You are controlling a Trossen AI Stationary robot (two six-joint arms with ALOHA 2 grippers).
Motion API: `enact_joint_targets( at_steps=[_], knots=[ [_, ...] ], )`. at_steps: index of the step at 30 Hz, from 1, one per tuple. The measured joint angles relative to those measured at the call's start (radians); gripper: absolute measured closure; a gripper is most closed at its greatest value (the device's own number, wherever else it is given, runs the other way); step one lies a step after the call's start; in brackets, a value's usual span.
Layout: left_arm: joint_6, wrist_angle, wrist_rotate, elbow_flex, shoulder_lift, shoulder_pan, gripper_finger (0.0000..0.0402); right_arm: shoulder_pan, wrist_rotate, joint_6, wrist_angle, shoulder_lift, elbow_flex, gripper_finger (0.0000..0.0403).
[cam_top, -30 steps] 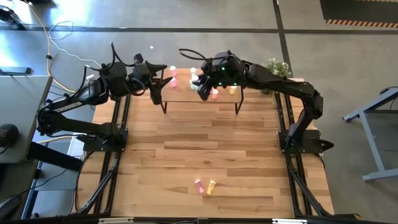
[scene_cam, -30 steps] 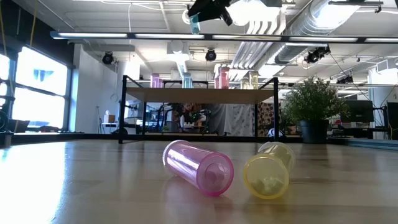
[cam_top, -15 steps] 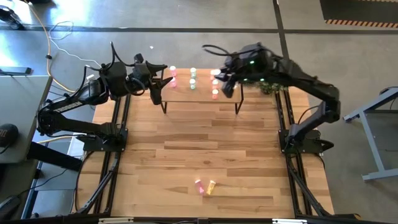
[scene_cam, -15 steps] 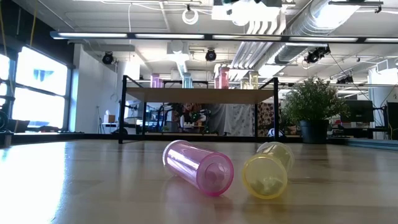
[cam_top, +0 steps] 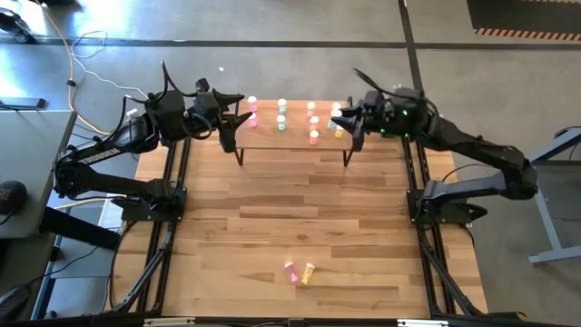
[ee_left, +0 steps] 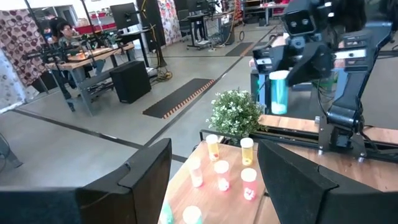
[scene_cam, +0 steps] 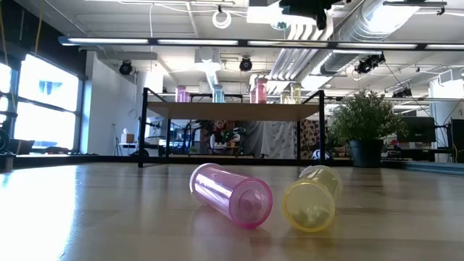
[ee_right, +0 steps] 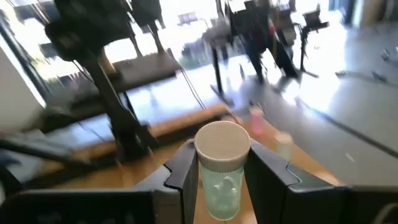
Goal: Pick and place medicine bottles onto shelf by color
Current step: Put the blue pill bottle on the shelf aligned with the other blue pill bottles
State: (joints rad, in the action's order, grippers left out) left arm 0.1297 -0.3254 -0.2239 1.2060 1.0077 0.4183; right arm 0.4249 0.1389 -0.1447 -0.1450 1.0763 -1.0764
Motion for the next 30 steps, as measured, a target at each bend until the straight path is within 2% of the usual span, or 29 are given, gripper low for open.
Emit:
enact_joint_targets(
  at_steps=[5, 9, 15, 20, 25, 30],
  knots=[
    [-0.021, 0.0, 0.0, 0.0, 0.0, 0.0, 0.0174, -0.038, 0.002, -0.04, 0.313, 0.006, 0.146, 0.0304],
    [-0.022, 0.0, -0.016, 0.0, 0.0, 0.0, 0.0174, -0.076, -0.027, -0.058, 0.424, 0.072, 0.177, 0.0304],
    [-0.022, 0.0, -0.027, 0.0, 0.0, 0.0, 0.0174, -0.13, -0.038, -0.02, 0.51, 0.258, 0.115, 0.0304],
    [-0.022, 0.0, -0.027, 0.0, 0.0, 0.0, 0.0174, -0.162, -0.141, 0.014, 0.529, 0.392, 0.049, 0.0304],
    [-0.022, 0.0, -0.026, 0.0, 0.0, 0.0, 0.0174, -0.186, -0.18, 0.023, 0.529, 0.501, -0.037, 0.0304],
    [-0.022, -0.012, -0.026, 0.0, 0.0, 0.0, 0.0174, -0.212, -0.341, 0.025, 0.459, 0.586, -0.111, 0.0304]
  ],
)
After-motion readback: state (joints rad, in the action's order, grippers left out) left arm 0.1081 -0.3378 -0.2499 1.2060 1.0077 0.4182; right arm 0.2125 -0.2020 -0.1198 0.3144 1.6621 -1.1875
